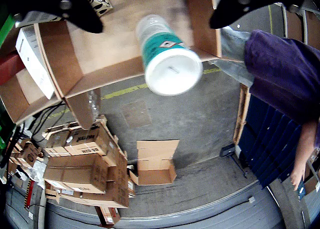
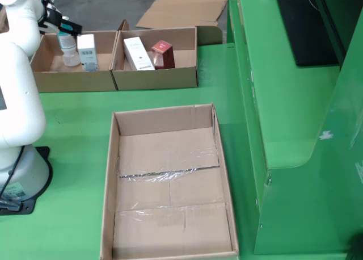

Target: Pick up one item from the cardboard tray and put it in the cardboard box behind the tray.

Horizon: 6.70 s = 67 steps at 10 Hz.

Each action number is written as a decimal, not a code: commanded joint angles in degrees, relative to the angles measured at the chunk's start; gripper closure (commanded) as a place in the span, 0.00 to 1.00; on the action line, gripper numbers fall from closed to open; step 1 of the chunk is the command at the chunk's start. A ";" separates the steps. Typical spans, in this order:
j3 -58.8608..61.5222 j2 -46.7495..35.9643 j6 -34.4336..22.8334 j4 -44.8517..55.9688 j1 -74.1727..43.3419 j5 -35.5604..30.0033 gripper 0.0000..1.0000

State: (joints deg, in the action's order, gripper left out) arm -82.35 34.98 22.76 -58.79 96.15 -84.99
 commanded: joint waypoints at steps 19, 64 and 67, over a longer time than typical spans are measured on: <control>-3.53 1.43 1.12 1.45 -0.91 -1.23 0.50; -27.76 -89.88 -3.64 60.27 -38.94 1.33 1.00; -27.46 -87.86 -8.78 57.53 -46.53 -1.78 1.00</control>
State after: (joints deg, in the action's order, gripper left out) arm -108.89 -47.81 37.08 17.92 90.26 -82.17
